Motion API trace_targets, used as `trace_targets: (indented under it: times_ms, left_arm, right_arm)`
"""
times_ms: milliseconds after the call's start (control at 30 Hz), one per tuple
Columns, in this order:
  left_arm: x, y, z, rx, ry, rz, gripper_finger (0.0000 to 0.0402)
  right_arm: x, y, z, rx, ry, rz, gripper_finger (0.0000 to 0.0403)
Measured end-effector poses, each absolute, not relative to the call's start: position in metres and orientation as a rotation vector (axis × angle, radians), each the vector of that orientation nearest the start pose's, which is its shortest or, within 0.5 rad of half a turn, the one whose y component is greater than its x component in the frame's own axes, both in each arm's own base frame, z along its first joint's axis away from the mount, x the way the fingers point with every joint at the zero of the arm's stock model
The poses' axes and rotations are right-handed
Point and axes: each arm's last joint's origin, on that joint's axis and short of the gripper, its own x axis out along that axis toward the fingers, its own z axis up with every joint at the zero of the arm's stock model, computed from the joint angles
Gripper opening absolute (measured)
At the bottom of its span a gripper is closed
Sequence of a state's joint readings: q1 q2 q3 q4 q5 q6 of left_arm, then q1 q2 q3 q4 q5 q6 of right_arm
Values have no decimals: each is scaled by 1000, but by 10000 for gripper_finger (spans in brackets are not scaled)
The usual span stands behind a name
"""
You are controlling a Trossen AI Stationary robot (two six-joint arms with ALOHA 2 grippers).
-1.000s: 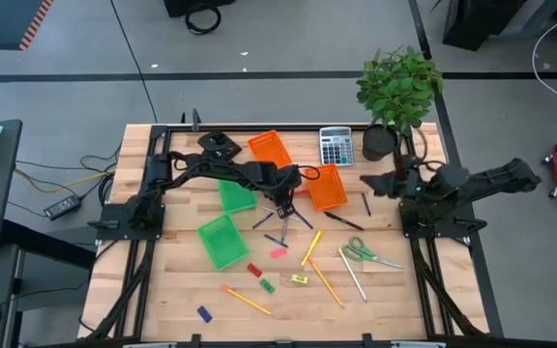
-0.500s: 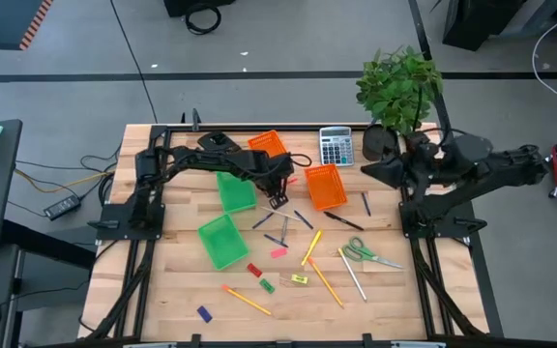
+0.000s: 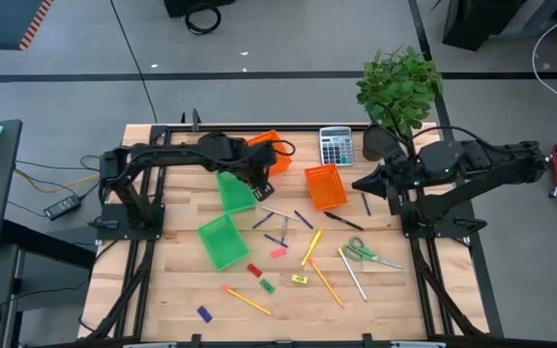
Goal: Sort crayons/erasers/pens/pencils in bins
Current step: Put the orange pen into the top green bin, then put the black pen into the top green bin
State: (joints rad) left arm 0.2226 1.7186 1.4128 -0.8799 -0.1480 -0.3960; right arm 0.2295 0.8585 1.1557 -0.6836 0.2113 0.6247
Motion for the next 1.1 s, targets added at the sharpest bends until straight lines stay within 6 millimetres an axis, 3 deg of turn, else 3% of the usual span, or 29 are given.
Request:
trace_targets:
  times_ms: [67, 267, 500, 767, 1100]
  left_arm:
    - [330, 79, 259, -463, 1083, 621, 51]
    - [295, 65, 229, -594, 1126, 806, 48]
    - [268, 60, 201, -765, 983, 903, 60]
    - [262, 59, 187, -871, 956, 976, 72]
    - [267, 61, 191, -885, 893, 975, 117]
  right_arm:
    - [153, 29, 395, 529, 372, -115, 8]
    - [162, 31, 390, 519, 401, -141, 8]
    - [169, 31, 386, 503, 430, -153, 8]
    - [170, 28, 386, 510, 426, -174, 8]
    - [170, 20, 379, 546, 469, -275, 8]
